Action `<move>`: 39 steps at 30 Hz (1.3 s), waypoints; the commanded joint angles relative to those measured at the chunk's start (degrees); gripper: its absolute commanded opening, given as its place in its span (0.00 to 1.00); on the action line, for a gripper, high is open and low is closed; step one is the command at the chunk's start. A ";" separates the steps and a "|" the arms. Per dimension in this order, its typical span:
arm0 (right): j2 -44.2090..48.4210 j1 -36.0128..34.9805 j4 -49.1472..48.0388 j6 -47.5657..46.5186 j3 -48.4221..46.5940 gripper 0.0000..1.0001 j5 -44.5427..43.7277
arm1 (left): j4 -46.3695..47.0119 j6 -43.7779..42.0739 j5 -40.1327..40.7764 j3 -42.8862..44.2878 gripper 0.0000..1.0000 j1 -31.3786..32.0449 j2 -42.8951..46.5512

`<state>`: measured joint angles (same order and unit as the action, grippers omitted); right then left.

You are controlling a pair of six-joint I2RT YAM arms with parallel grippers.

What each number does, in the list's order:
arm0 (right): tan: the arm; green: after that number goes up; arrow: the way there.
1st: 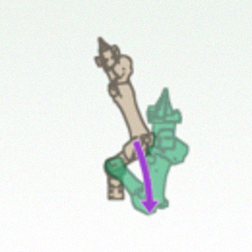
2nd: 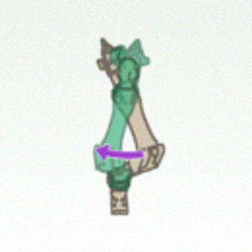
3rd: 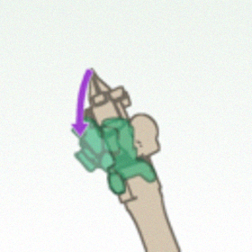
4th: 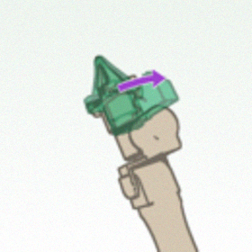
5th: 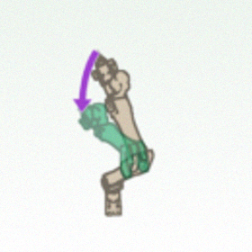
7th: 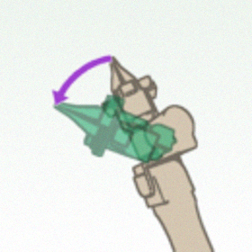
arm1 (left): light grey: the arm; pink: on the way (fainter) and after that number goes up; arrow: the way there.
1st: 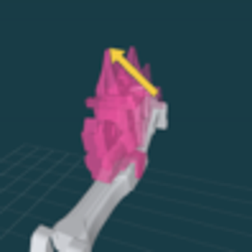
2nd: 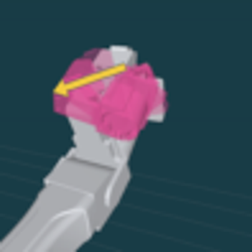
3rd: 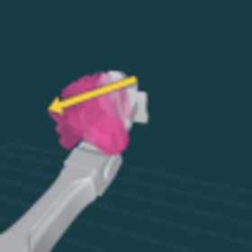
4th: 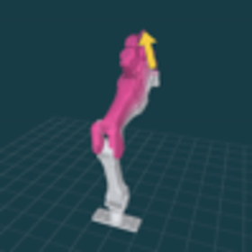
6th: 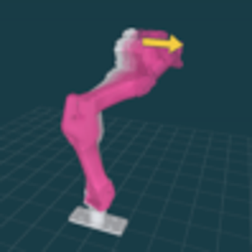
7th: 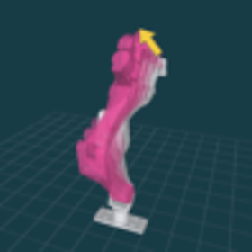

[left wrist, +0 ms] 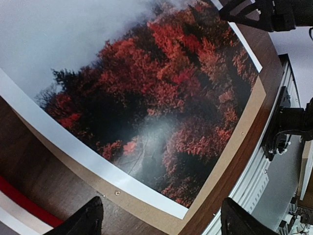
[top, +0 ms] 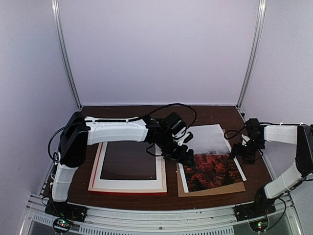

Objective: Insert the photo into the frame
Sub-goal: Pick up the photo from the backboard.

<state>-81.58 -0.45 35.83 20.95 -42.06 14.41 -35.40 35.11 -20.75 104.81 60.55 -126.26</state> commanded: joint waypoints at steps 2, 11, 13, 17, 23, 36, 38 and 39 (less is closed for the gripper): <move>1.16 2.46 -2.09 -0.38 1.57 0.85 2.32 | 2.32 1.76 -1.46 1.18 0.82 0.76 -2.70; 1.04 3.65 -4.57 1.08 4.10 0.82 6.30 | 5.32 2.48 -2.72 -0.88 0.81 1.76 -4.32; 0.99 3.85 -5.14 1.64 4.76 0.81 7.24 | 5.34 2.58 -2.64 -1.16 0.80 1.84 -4.50; 1.36 3.96 -5.95 2.57 5.67 0.79 8.32 | 5.34 2.74 -2.33 -1.85 0.80 1.85 -4.57; 2.30 4.05 -5.69 2.99 6.03 0.77 8.31 | 5.34 2.70 -1.95 -3.18 0.79 2.00 -4.61; 2.47 4.05 -6.95 3.15 7.30 0.58 11.32 | 6.43 3.19 -1.74 -5.47 0.78 2.11 -5.29; 2.77 4.05 -6.69 2.90 7.20 0.56 11.52 | 6.60 3.28 -1.77 -5.67 0.78 2.05 -5.41; 3.01 4.05 -6.52 2.81 7.20 0.56 11.63 | 6.77 3.33 -1.66 -5.84 0.78 2.10 -5.48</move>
<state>-78.96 3.62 27.68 23.92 -36.25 24.25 -30.46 37.91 -22.70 100.47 62.33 -130.17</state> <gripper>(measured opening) 0.570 0.780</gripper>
